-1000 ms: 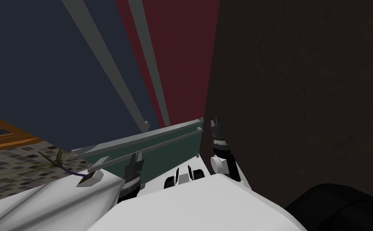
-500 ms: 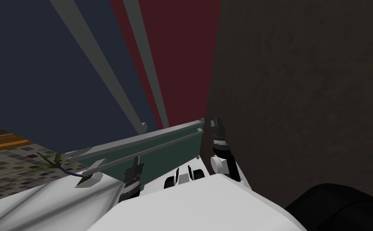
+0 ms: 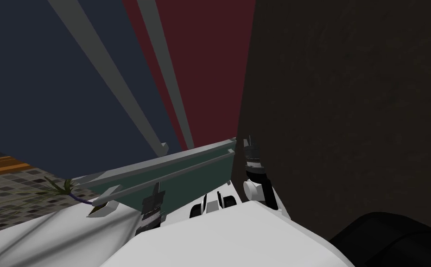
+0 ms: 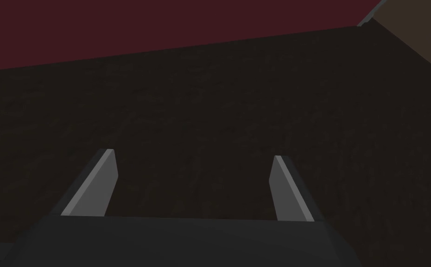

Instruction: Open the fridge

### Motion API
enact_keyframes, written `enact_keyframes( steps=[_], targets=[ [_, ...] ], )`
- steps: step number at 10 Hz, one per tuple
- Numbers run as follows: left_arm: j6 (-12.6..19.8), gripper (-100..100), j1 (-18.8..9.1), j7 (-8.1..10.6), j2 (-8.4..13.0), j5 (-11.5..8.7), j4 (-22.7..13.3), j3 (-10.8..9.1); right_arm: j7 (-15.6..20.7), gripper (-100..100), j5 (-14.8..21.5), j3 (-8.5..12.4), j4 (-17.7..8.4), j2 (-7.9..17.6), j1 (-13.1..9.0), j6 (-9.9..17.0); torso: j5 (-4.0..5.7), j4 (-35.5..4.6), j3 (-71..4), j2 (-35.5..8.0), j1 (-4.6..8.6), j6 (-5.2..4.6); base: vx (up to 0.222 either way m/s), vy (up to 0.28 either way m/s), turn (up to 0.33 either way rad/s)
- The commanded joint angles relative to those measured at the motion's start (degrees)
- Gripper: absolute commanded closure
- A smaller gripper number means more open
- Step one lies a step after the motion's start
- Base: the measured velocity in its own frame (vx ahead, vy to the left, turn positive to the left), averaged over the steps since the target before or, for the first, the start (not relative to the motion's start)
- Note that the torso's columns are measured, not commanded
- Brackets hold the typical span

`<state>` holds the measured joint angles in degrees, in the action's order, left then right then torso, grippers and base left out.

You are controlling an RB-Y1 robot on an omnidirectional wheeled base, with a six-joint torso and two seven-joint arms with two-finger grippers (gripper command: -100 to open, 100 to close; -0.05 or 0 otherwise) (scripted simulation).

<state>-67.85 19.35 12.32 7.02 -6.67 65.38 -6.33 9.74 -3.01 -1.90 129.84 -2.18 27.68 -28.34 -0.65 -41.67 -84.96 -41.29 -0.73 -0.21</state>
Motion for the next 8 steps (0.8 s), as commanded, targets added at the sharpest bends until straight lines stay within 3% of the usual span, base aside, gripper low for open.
enact_keyframes(
  steps=[1,8],
  targets=[
    [1.8,-100,-1.0,0.14,0.9,-0.2,1.4,-0.52,0.0,0,0.0,0.0,0.0,0.0,0.0,0.0,0.11,-0.1,0.0,-0.1,0.05,0.00,-0.040,-0.047,0.049],
    [6.9,-100,-3.0,0.49,3.0,-0.7,4.4,-1.61,0.0,0,0.0,0.0,0.0,0.0,0.0,0.0,0.49,-0.4,-0.4,0.5,0.09,-0.41,-0.022,-0.034,0.018]
  ],
)
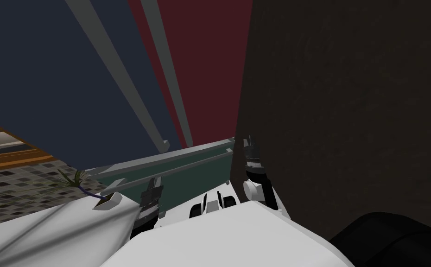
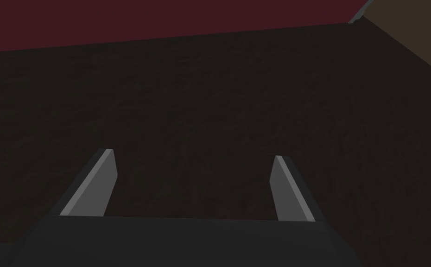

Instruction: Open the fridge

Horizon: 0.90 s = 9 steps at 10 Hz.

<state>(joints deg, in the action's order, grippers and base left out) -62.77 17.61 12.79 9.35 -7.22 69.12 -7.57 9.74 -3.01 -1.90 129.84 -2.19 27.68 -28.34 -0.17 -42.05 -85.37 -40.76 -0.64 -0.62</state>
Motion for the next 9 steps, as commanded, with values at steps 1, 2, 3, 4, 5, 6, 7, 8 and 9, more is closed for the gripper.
enact_keyframes(
  steps=[1,2,3,4,5,6,7,8,9],
  targets=[
    [0.5,-100,-0.5,-0.01,0.2,0.0,-0.2,-0.13,0.0,0,0.0,0.0,0.0,0.0,0.0,0.0,0.03,0.0,0.0,0.1,-0.01,-0.08,-0.035,-0.016,0.040],
    [-1.8,100,0.2,-0.23,-0.8,0.2,-1.5,0.41,0.0,0,0.0,0.0,0.0,0.0,0.0,0.0,-0.09,0.1,0.1,-0.2,0.06,0.10,0.032,0.044,-0.118],
    [-2.5,100,0.5,-0.27,-1.1,0.3,-1.9,0.56,0.0,0,0.0,0.0,0.0,0.0,0.0,0.0,-0.07,0.1,0.3,-0.5,0.10,0.36,0.091,0.087,-0.072],
    [-4.0,100,1.1,-0.37,-1.7,0.4,-2.8,0.87,0.0,0,0.0,0.0,0.0,0.0,0.0,0.0,0.01,-0.1,0.5,-0.9,0.22,0.50,0.053,0.062,0.020],
    [-5.5,100,1.7,-0.47,-2.3,0.5,-3.6,1.18,0.0,0,0.0,0.0,0.0,0.0,0.0,0.0,-0.12,0.0,0.5,-0.8,-0.03,0.45,0.021,0.054,-0.018],
    [-5.1,100,1.1,-0.41,-1.9,0.5,-2.7,1.05,0.0,0,0.0,0.0,0.0,0.0,0.0,0.0,-0.27,0.1,0.5,-0.8,-0.10,0.49,-0.007,0.013,-0.003],
    [-5.8,-100,1.1,-1.23,-2.9,0.7,-3.9,1.27,0.0,0,0.0,0.0,0.0,0.0,0.0,0.0,-0.18,0.1,0.5,-0.9,0.03,0.55,0.033,-0.114,0.031],
    [-5.9,-100,1.1,-1.53,-3.1,0.8,-4.4,1.31,0.0,0,0.0,0.0,0.0,0.0,0.0,0.0,-0.10,0.1,0.5,-0.8,0.57,0.45,0.053,-0.154,0.067],
    [-6.4,-100,1.0,-1.20,-2.6,0.5,-3.9,0.83,0.0,0,0.0,0.0,0.0,0.0,0.0,0.0,-0.08,0.1,0.4,-0.7,0.82,0.19,0.004,-0.059,0.067]
  ],
)
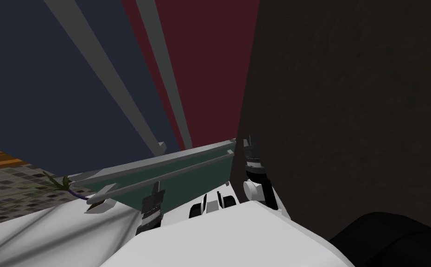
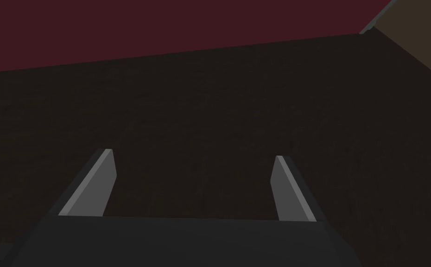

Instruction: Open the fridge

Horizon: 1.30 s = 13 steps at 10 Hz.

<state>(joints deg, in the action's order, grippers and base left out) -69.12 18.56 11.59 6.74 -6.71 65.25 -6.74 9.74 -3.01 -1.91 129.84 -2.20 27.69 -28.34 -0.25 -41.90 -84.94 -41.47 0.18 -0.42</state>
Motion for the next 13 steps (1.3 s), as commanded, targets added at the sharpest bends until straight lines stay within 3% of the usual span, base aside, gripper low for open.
enact_keyframes(
  steps=[1,8,9,10,13],
  targets=[
    [1.7,-100,-0.8,0.02,0.7,-0.4,1.0,-0.62,0.0,0,0.0,0.0,0.0,0.0,0.0,0.0,-0.01,-0.1,0.0,-0.1,-0.31,-0.05,-0.042,-0.029,0.078],
    [6.3,-100,-2.9,0.36,2.3,-1.0,3.3,-1.60,0.0,0,0.0,0.0,0.0,0.0,0.0,0.0,0.12,-0.2,-0.4,0.6,-0.75,-0.15,-0.021,-0.025,0.016],
    [5.3,-100,-1.9,0.48,2.0,-0.8,2.8,-1.32,0.0,0,0.0,0.0,0.0,0.0,0.0,0.0,0.17,-0.3,-0.4,0.7,-0.80,-0.20,-0.034,-0.018,0.036],
    [3.0,100,-1.4,0.11,1.1,-0.5,1.6,-0.90,0.0,0,0.0,0.0,0.0,0.0,0.0,0.0,0.06,-0.1,-0.3,0.5,-0.74,-0.04,0.030,0.035,-0.100],
    [1.1,100,-0.5,-0.03,0.5,-0.3,0.6,-0.48,0.0,0,0.0,0.0,0.0,0.0,0.0,0.0,0.75,-0.8,0.3,-0.7,-0.10,0.25,0.050,0.039,-0.024]
  ],
)
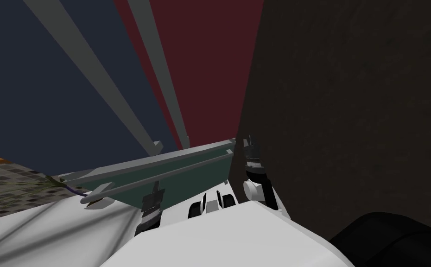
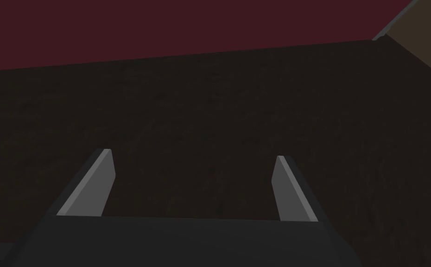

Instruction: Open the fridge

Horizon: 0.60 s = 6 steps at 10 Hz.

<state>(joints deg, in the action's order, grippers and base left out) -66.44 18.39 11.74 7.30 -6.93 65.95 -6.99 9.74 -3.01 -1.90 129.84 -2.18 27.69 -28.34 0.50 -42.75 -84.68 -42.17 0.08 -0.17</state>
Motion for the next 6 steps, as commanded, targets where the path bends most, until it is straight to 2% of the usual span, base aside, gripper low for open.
enact_keyframes(
  steps=[1,2,3,4,5,6],
  targets=[
    [-2.9,100,0.3,-0.28,-0.5,0.1,-0.7,0.06,0.0,0,0.0,0.0,0.0,0.0,0.0,0.0,-0.12,0.1,0.0,0.0,-0.06,-0.02,0.015,0.034,-0.032],
    [-2.1,100,0.2,-0.34,-0.6,0.1,-1.1,0.11,0.0,0,0.0,0.0,0.0,0.0,0.0,0.0,-0.27,0.2,0.0,-0.1,-0.05,0.06,0.004,0.014,-0.006],
    [-2.4,-100,0.3,-0.38,-0.7,0.2,-1.2,0.21,0.0,0,0.0,0.0,0.0,0.0,0.0,0.0,-0.34,0.3,0.1,-0.1,-0.02,0.12,0.000,0.000,0.000],
    [-0.7,-100,-1.8,-2.12,-1.6,-0.1,-1.4,-0.59,0.0,0,0.0,0.0,0.0,0.0,0.0,0.0,-0.44,0.4,0.1,-0.1,-0.04,0.12,-0.069,0.038,-0.099],
    [-0.7,-100,-1.8,-2.12,-1.6,-0.1,-1.4,-0.59,0.0,0,0.0,0.0,0.0,0.0,0.0,0.0,-0.60,0.5,0.0,0.2,-0.37,-0.23,-0.098,0.036,-0.101],
    [0.1,-100,-2.9,-3.00,-2.1,-0.3,-1.5,-0.98,0.0,0,0.0,0.0,0.0,0.0,0.0,0.0,-0.67,0.6,-0.2,0.5,-0.46,-0.13,-0.079,0.037,-0.118]
  ],
)
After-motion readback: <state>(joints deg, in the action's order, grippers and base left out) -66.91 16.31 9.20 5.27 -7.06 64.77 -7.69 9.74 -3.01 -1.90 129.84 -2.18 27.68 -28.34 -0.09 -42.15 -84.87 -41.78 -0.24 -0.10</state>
